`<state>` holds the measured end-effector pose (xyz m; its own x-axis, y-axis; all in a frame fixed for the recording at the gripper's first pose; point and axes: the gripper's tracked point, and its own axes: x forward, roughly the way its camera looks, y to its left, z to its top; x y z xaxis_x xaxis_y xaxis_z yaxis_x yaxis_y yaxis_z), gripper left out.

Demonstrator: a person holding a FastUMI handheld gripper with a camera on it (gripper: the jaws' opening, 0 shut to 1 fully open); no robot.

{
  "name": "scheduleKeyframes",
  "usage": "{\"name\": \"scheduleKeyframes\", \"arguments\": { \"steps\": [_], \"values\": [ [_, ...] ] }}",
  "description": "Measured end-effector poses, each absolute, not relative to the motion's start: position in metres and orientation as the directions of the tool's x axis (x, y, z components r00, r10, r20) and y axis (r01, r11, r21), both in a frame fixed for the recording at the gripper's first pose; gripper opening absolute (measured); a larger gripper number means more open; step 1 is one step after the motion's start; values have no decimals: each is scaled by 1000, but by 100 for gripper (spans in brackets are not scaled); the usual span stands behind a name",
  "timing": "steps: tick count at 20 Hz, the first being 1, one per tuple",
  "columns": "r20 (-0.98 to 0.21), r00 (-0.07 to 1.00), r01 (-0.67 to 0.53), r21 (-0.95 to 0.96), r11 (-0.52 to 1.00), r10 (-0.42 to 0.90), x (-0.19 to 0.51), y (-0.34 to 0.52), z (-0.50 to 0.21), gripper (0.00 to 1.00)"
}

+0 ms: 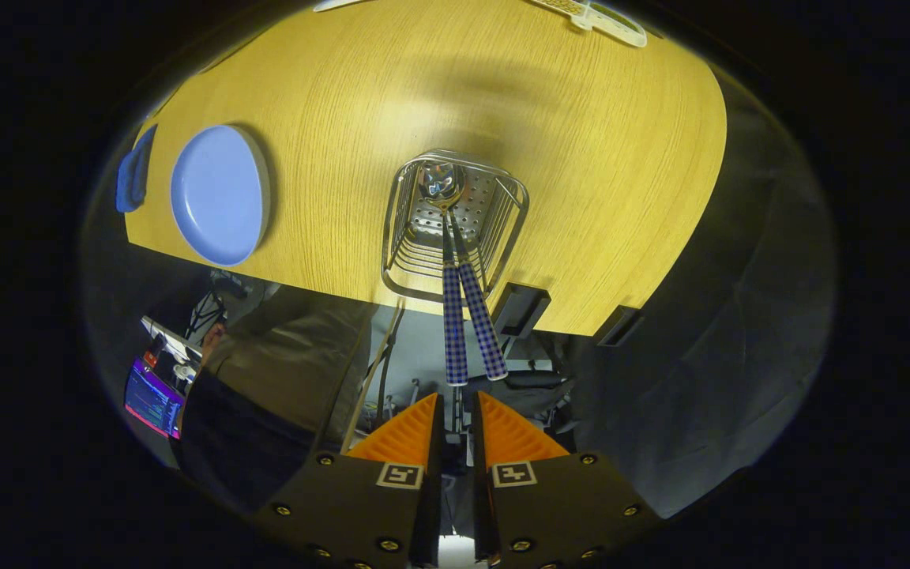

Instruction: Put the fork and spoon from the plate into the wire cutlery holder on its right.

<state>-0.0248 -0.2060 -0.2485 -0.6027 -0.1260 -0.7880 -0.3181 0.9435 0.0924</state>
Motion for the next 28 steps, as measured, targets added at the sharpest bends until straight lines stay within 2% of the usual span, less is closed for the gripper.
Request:
{"name": "scheduleKeyframes", "arguments": {
  "steps": [3,6,9,12,14,18,22,26,28],
  "values": [
    [-856,-507,-321,81,944,-99,-19,-198,-237,18],
    [-942,-334,-324,81,943,-34,-7,-176,-221,17],
    [-995,-92,-304,74,950,48,7,-147,-204,18],
    [-974,164,-265,107,958,154,14,-110,-186,18],
    [-923,324,-241,131,962,207,14,-87,-172,18],
    [-780,588,-218,100,971,212,10,-61,-144,18],
    [-527,822,-199,91,976,217,15,-30,-98,18],
    [-257,949,-178,33,983,181,19,-10,-53,17],
    [-166,971,-166,37,985,170,22,-1,-35,22]
  ]
}}
